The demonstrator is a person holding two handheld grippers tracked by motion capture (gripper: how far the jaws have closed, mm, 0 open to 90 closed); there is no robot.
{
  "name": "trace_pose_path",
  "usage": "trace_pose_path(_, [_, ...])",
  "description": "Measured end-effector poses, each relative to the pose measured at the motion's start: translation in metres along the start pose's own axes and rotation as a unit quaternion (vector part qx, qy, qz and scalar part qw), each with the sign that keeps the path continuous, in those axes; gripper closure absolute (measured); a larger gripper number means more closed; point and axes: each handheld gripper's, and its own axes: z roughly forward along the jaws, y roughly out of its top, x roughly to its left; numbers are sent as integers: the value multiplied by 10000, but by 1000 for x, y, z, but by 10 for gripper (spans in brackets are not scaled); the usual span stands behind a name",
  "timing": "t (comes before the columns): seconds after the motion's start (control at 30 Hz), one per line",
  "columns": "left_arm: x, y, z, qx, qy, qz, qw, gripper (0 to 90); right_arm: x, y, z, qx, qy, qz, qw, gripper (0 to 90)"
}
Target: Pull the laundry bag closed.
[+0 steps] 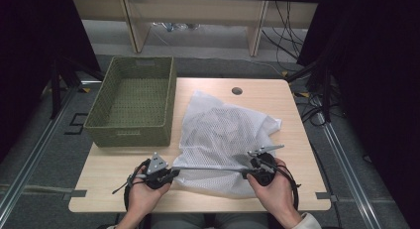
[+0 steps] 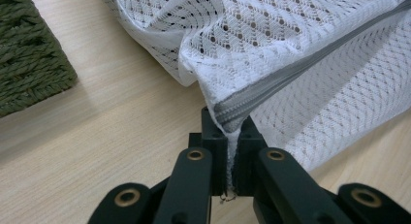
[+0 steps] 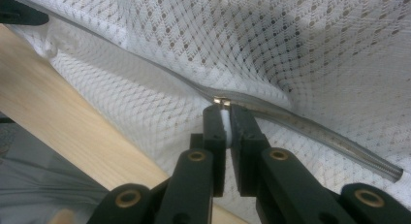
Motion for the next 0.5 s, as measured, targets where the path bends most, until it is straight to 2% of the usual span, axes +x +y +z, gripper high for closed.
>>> trace_pose_path(0.07, [-1, 0, 0, -40, -9, -59, 10000, 868, -1, 0, 0, -12, 0, -42, 10000, 870])
trace_pose_path(0.1, [-1, 0, 0, -30, 7, -31, 10000, 868, 0, 0, 0, 22, -3, 32, 10000, 870])
trace_pose_path(0.17, [-1, 0, 0, -31, 4, -32, 10000, 868, -1, -1, 0, 19, -17, -15, 10000, 870])
trace_pose_path(0.2, [-1, 0, 0, -41, -17, -54, 10000, 868, 0, -1, -1, 37, -34, 60, 10000, 870])
trace_pose_path(0.23, [-1, 0, 0, -39, -18, -71, 10000, 868, 0, -1, -1, 17, 48, 138, 9999, 870])
trace_pose_path(0.27, [-1, 0, 0, -27, -32, -92, 9999, 868, 0, -2, -2, 23, -42, 85, 10000, 870])
trace_pose_path(0.33, [-2, 0, 0, -37, -7, -126, 9999, 868, -1, -2, -2, -8, -47, 82, 10000, 870])
trace_pose_path(0.37, [-1, 0, 0, -43, -14, -40, 10000, 868, -1, -3, -3, 5, -49, 85, 10000, 870])
trace_pose_path(0.47, [-1, 0, 0, -48, -9, -72, 10000, 868, -3, -4, -3, 23, -43, 45, 10000, 870])
trace_pose_path(0.5, [0, 0, 0, -44, -24, -70, 10000, 867, -3, -5, -3, 17, -8, 120, 9999, 870])
